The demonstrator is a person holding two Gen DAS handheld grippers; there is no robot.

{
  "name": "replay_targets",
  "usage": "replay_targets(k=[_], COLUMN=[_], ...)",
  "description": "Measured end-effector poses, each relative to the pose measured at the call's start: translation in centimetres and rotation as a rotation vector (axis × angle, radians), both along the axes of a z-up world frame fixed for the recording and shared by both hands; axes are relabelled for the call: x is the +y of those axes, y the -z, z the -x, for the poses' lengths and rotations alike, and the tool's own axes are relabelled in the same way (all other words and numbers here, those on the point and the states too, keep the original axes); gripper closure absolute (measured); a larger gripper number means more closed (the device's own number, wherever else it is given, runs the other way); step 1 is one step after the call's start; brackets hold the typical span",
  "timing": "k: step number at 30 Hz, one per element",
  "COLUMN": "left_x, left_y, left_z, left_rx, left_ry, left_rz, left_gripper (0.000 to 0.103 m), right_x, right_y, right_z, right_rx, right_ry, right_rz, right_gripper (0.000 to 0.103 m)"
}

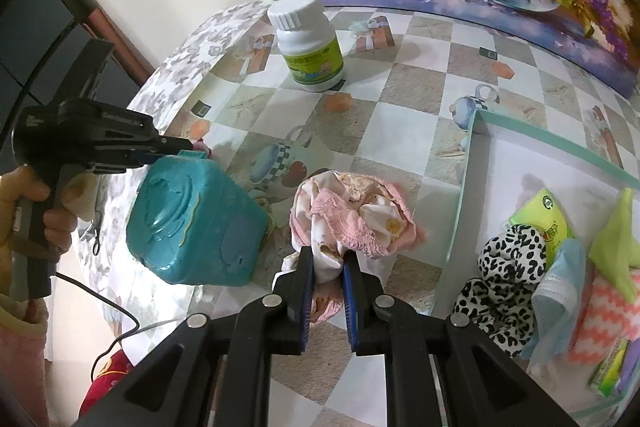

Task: Organize soft objects
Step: 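Lift the pink cloth with the right gripper while the left lifts the scrunchie toward the tray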

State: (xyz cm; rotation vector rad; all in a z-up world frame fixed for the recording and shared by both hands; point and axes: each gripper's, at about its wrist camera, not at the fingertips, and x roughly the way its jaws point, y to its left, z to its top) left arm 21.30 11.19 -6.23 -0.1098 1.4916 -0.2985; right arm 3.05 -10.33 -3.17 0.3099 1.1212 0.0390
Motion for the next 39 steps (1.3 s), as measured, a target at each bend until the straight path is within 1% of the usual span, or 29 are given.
replay_targets(k=[3,4,6,9,10,11,12,15,18,22,26,30,31,36,39], left_x=[-0.9,-1.2,-1.4,-1.7,-1.7,-1.7,-1.6,-0.9,-0.1,1.3,2.3,2.6,2.3,-0.2,-1.8], left_y=[0.6,1.0,1.5,1.7,1.6,1.6,1.5,1.1,0.2,-2.2,-5.6,-9.0,-10.0,-12.4,-13.6], left_z=[0.2,0.3,0.3,0.3,0.4,0.4,0.4,0.8,1.3,2.2,3.9,5.1,5.8,8.3,9.8], left_rx=[0.001,0.012,0.024,0.018,0.016,0.012,0.011,0.000,-0.012,-0.067,-0.155,-0.224,-0.244,-0.299,-0.336], left_ry=[0.028,0.023,0.007,-0.003,-0.003,-0.002,-0.005,-0.016,-0.043,-0.076,-0.110,-0.125,-0.121,-0.093,-0.078], left_rz=[-0.059,-0.062,-0.043,-0.029,-0.023,-0.007,0.019,0.028,0.069,0.109,0.143,0.186,0.198,0.245,0.247], left_gripper=[0.067,0.067,0.067,0.067,0.072,0.082,0.086,0.089,0.090,0.090,0.090,0.090,0.090,0.090,0.090], right_x=[0.1,0.1,0.2,0.1,0.0,0.0,0.0,0.0,-0.1,-0.2,-0.2,-0.2,-0.1,-0.3,-0.7], right_y=[0.0,0.0,0.0,-0.1,-0.1,-0.1,-0.1,-0.1,-0.4,-1.0,-1.9,-2.9,-3.3,-4.6,-5.4], right_z=[0.0,0.0,0.0,0.1,0.1,0.1,0.1,0.2,0.3,0.4,0.8,1.3,1.4,2.3,3.0], right_rx=[0.001,0.000,-0.002,-0.004,-0.004,-0.003,-0.002,-0.006,-0.017,-0.032,-0.055,-0.078,-0.086,-0.120,-0.137], right_ry=[-0.001,-0.001,0.000,0.005,0.007,0.009,0.010,0.012,0.019,0.026,0.030,0.036,0.037,0.051,0.065], right_rz=[0.000,0.000,0.001,-0.002,-0.003,-0.004,-0.005,-0.007,-0.013,-0.019,-0.017,-0.007,-0.001,0.017,0.032], right_gripper=[0.089,0.089,0.089,0.089,0.089,0.089,0.089,0.089,0.089,0.089,0.089,0.089,0.089,0.089,0.089])
